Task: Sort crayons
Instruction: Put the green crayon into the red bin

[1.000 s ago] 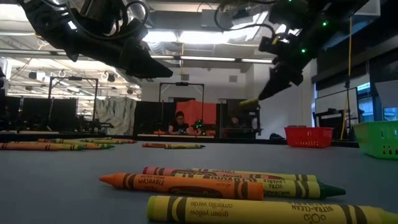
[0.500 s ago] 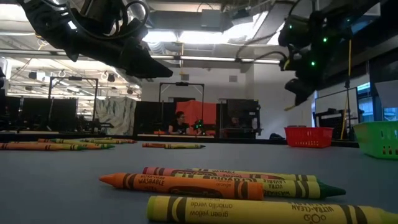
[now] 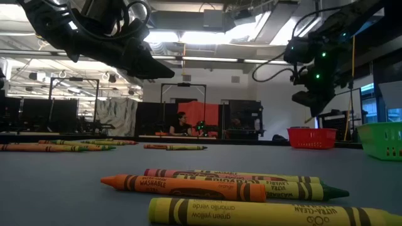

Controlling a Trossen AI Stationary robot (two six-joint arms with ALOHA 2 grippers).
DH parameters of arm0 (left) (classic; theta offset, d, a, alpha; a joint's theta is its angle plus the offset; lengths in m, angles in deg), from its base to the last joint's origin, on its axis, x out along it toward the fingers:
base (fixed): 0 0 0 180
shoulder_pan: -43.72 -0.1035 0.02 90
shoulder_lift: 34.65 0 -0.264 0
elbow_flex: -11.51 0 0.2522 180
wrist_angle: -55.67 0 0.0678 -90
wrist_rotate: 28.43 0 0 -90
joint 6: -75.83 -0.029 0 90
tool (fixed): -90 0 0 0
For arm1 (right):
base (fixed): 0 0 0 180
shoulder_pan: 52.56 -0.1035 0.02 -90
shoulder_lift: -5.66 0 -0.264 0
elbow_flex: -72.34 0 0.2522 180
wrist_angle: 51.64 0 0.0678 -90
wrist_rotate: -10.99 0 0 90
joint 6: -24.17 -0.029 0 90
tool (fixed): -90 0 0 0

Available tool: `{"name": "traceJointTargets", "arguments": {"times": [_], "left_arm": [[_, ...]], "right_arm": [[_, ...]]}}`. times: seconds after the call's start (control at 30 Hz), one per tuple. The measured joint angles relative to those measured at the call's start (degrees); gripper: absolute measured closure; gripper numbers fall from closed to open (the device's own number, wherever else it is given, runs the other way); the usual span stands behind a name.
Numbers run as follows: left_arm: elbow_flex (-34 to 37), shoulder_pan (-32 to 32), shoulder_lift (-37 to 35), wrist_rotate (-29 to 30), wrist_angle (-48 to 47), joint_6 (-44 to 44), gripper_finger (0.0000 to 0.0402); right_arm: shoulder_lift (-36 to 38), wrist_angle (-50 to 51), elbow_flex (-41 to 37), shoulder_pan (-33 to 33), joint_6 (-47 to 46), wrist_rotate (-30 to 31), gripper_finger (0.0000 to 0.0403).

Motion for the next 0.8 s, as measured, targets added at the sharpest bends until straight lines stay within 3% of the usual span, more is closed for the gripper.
{"name": "traceJointTargets", "arguments": {"times": [0.17, 0.43, 0.53, 0.67, 0.8], "left_arm": [[0.0, 0.0, 0.0, 0.0, 0.0, 0.0, 0.0274], [0.0, 0.0, 0.0, 0.0, 0.0, 0.0, 0.0274], [0.0, 0.0, 0.0, 0.0, 0.0, 0.0, 0.0274], [0.0, 0.0, 0.0, 0.2, 0.1, 0.0, 0.0274], [0.0, 0.0, 0.0, 0.2, 0.1, 0.0, 0.0274]], "right_arm": [[-3.0, -1.3, 0.0, 0.3, 1.3, -0.1, 0.0360], [-4.8, -1.0, 0.0, 0.3, 4.9, 3.6, 0.0262], [-3.3, -2.7, 0.0, -2.0, 5.5, 3.5, 0.0244], [-1.2, -8.0, 0.0, -8.3, 7.3, -2.1, 0.0243], [-0.9, -16.4, 0.0, -14.4, 10.3, -11.8, 0.0244]]}}
